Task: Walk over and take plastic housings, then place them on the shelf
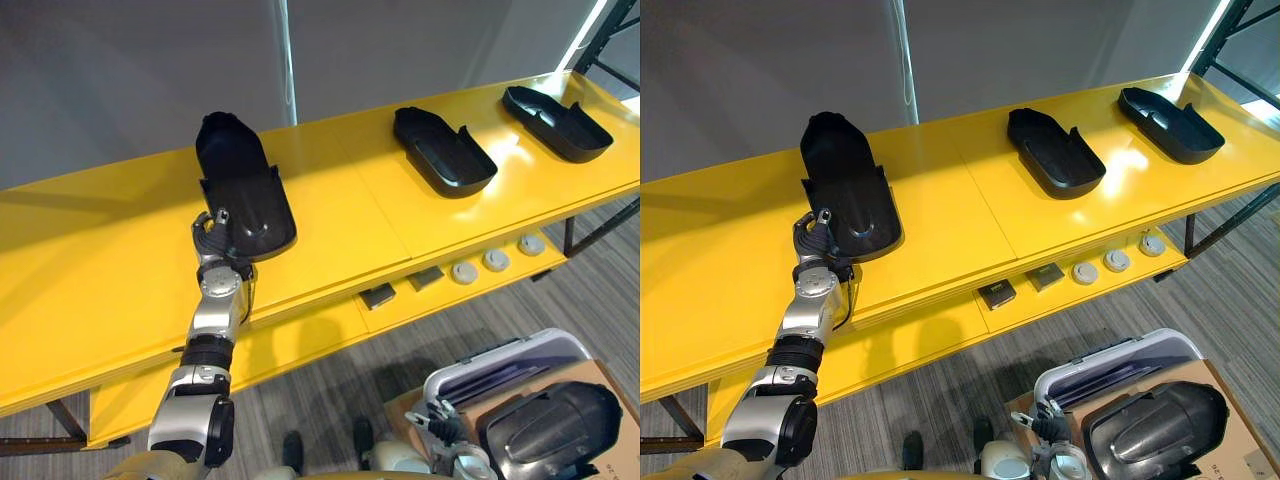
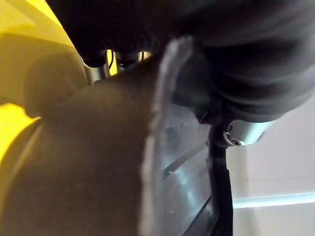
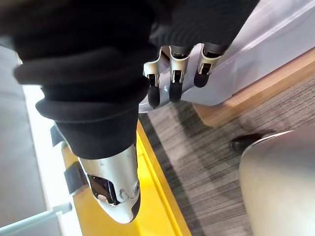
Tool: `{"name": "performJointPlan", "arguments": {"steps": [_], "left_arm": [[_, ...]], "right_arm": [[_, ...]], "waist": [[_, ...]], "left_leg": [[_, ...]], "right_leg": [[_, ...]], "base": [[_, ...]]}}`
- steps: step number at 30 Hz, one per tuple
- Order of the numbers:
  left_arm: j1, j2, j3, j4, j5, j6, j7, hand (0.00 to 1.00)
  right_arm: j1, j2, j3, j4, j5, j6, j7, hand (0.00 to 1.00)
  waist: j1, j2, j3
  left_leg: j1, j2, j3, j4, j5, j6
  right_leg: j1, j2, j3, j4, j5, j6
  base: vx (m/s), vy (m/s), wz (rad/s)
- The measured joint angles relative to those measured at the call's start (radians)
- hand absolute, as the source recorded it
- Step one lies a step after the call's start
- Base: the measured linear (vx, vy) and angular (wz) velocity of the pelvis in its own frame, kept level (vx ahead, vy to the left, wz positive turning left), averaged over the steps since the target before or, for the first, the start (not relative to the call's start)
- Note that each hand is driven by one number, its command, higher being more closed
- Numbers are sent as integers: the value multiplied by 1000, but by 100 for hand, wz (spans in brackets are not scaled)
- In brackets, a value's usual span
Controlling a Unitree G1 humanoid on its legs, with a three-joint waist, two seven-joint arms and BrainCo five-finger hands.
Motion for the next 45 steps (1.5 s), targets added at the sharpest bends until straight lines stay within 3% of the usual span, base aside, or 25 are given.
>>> {"name": "performJointPlan", "arguments": {"steps": [19, 22, 27, 28, 31, 33, 39, 45], "left_arm": [[-56, 0, 23, 19, -12, 0, 29, 0], [-32, -11, 4, -123, 93, 5, 49, 0], [125, -68, -109, -512, 306, 3, 52, 0], [179, -92, -141, -576, 351, 2, 51, 100], [299, -140, -227, -676, 430, -2, 44, 100], [392, -157, -293, -726, 463, -29, 29, 100], [487, -163, -345, -724, 473, -91, -70, 100], [488, -143, -368, -618, 471, -110, -121, 100]], "right_arm": [[0, 0, 1, 2, 0, 0, 0, 0], [3, 0, 0, 2, 1, -6, -1, 0], [5, 0, 1, 2, 2, -17, -1, 0], [6, 0, 0, 3, 3, -18, -1, 0], [10, 1, 1, 10, 11, -23, -4, 0], [11, 2, 6, 11, 11, -27, -5, 0], [12, 4, 10, 13, 10, -33, -6, 0], [13, 4, 34, 14, 9, -32, -12, 0]], "waist": [[-3, -1, 3], [3, -2, 5], [13, 2, 7], [14, 2, 7], [35, 3, 8], [41, 3, 8], [44, 4, 7], [56, 10, -4]], "left_leg": [[20, 0, -6, 0, 0, 0], [21, 0, -8, 0, -1, 0], [20, -2, -21, 1, -1, 0], [23, -2, -22, 1, -2, 2], [33, -2, -23, 2, -9, 2], [31, -1, -24, 3, -13, -2], [32, 6, -16, 5, -19, 4], [30, 9, -3, 7, -22, 10]], "right_leg": [[44, 1, -9, -39, 9, 2], [46, 1, -10, -40, 9, 2], [45, -1, -15, -26, -4, 3], [43, -1, -16, -15, -14, 6], [43, -1, -15, 9, -30, 4], [31, -1, -15, 31, -46, 5], [28, 4, -11, 36, -51, 3], [32, 7, -9, 20, -47, 2]], "base": [[0, 0, 1], [0, 0, 0], [0, -3, 7], [1, -7, 5], [0, 0, 0], [0, 0, 0], [1, -6, -3], [12, -3, -4]]}}
